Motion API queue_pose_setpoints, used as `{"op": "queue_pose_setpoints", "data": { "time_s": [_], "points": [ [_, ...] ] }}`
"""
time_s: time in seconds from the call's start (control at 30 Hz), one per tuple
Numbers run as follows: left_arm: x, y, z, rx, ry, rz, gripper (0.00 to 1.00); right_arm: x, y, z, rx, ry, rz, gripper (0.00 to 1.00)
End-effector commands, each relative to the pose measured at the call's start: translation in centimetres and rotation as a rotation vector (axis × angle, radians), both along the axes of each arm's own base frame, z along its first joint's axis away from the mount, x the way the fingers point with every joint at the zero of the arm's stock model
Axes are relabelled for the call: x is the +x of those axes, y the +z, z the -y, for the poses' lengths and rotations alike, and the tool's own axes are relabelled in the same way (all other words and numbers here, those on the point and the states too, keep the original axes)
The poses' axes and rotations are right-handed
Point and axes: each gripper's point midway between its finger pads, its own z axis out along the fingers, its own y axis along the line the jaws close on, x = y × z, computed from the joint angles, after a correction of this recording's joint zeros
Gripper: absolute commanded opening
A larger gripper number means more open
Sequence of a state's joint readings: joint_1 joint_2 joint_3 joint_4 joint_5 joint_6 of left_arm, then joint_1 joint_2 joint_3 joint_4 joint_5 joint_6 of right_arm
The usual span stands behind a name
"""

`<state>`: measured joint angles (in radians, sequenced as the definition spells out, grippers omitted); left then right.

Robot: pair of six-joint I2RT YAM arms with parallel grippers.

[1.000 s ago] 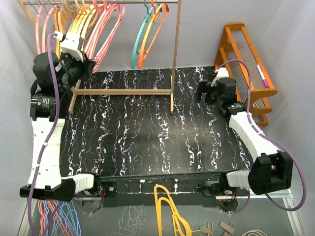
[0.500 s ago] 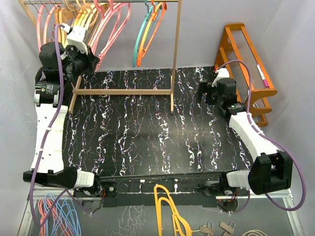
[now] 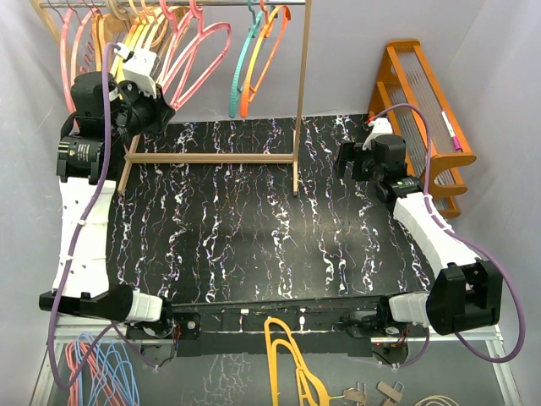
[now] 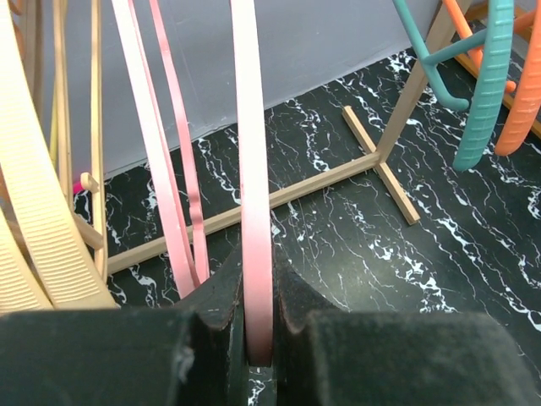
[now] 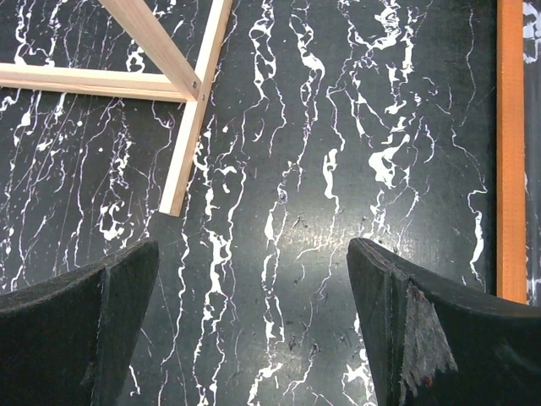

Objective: Organize the hangers
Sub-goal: Place the hanger at the clothesline, then reset both arms

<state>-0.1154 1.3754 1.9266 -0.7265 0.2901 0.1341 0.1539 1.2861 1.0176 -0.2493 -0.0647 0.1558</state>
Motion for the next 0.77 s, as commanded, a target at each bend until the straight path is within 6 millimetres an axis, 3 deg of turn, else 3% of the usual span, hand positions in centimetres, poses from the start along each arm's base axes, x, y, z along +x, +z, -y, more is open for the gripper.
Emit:
{"op": "queue_pose_setpoints", "data": {
  "time_s": [0.0,0.03,0.07,0.1,0.13,0.2,0.3,0.6,0.73],
  "points": [
    [0.3,0.7,-0.2,0.017,0.018,0.005,0.0,0.9,1.6,-0.4,0.03,0.019,0.067,0.98],
    [0.3,0.6,0.0,0.017,0.007,-0.001,0.11,0.9,1.6,-0.5,0.032,0.022,0.064,0.98],
    [0.2,0.6,0.2,0.012,-0.006,-0.003,0.48,0.9,1.5,-0.5,0.033,0.025,0.062,0.98],
    [-0.1,0.6,0.6,0.005,-0.029,0.002,0.68,0.8,1.4,-0.7,0.036,0.032,0.059,0.98],
    [-0.4,0.7,0.9,-0.006,-0.046,0.016,0.95,0.8,1.3,-0.7,0.037,0.033,0.056,0.98],
    [-2.1,3.2,0.8,-0.074,-0.019,0.127,0.97,0.7,1.2,-0.6,0.039,0.029,0.054,0.98],
    [-3.6,4.8,-1.3,-0.175,0.134,0.177,0.97,0.5,0.9,-0.4,0.034,0.018,0.053,0.98],
    [-8.0,8.1,-4.5,-0.281,0.288,0.199,0.97,-0.1,-1.4,0.6,0.055,-0.069,0.005,0.98],
    [-9.3,8.7,-7.7,-0.331,0.431,0.267,0.97,-1.2,-2.7,1.4,0.077,-0.136,-0.028,0.98]
  ]
}}
